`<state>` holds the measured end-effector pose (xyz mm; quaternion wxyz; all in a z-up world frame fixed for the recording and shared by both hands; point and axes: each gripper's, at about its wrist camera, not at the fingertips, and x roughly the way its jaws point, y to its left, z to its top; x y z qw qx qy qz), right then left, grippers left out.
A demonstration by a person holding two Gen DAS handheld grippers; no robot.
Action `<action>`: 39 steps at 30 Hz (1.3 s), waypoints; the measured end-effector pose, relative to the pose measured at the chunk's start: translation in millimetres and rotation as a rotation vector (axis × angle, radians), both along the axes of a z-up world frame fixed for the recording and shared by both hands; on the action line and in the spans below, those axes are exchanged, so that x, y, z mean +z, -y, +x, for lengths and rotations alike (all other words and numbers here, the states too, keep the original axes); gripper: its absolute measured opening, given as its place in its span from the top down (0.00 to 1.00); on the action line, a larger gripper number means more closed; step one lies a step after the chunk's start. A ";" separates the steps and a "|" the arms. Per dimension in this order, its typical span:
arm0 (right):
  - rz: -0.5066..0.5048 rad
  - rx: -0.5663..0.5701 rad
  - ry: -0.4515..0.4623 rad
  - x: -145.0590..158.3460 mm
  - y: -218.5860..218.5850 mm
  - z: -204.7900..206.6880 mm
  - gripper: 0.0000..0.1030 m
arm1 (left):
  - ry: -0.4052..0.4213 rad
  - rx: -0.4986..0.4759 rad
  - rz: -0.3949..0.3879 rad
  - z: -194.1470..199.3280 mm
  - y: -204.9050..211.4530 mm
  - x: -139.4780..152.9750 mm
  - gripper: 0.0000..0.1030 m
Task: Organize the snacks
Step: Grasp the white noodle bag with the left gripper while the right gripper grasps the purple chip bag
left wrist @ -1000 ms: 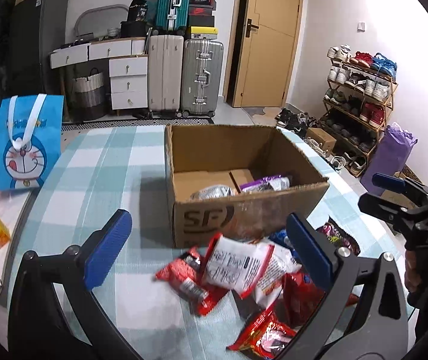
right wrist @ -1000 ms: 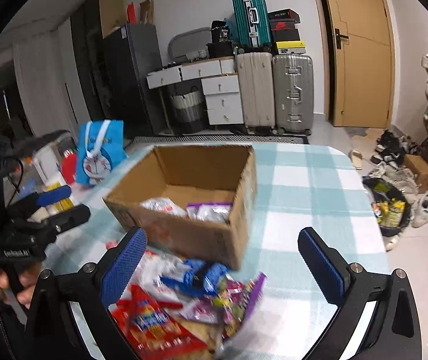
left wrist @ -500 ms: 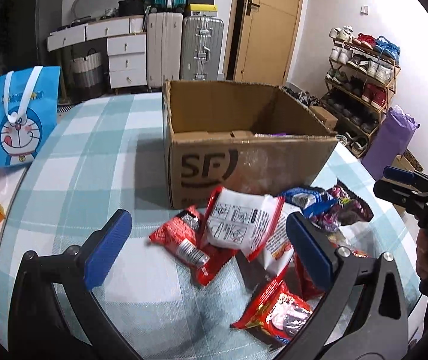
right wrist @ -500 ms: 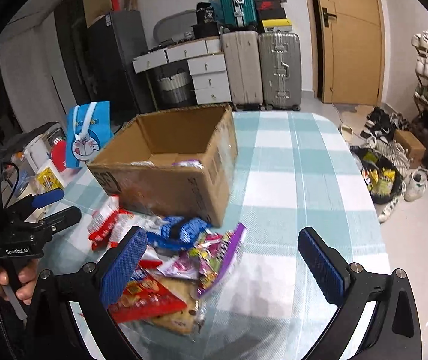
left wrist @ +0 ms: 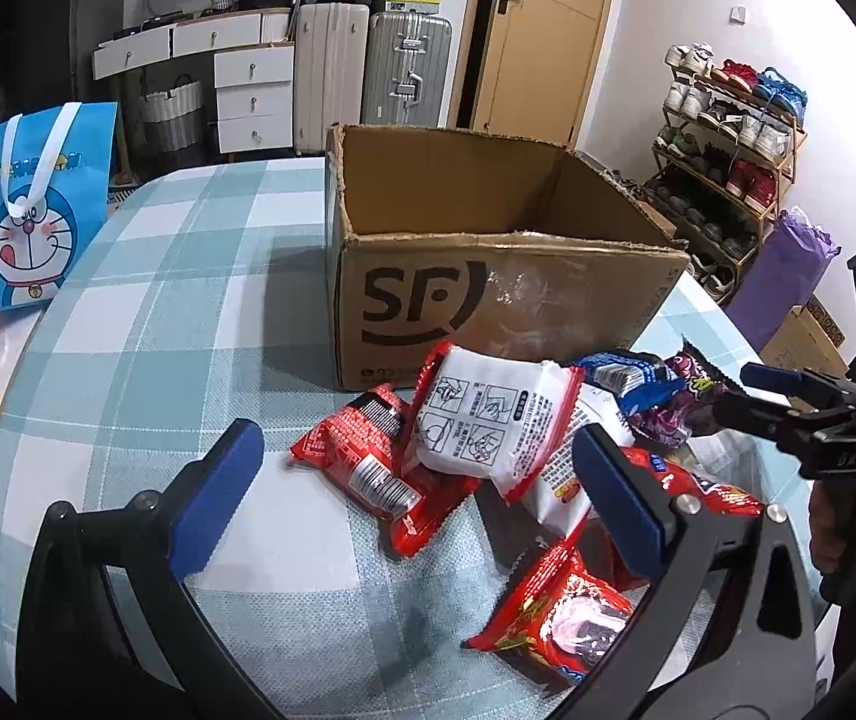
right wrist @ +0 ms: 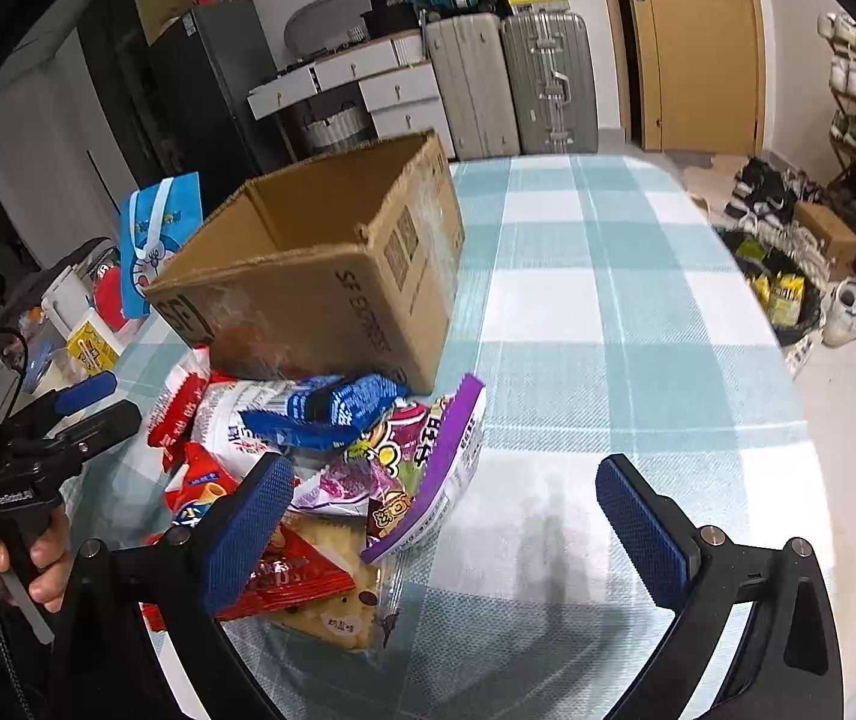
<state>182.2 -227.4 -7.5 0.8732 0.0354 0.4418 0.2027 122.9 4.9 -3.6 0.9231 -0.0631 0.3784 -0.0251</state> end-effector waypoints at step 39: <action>0.193 0.053 -0.113 -32.8 -2.4 28.7 0.37 | -0.066 -0.142 -0.125 50.8 14.8 -22.6 0.54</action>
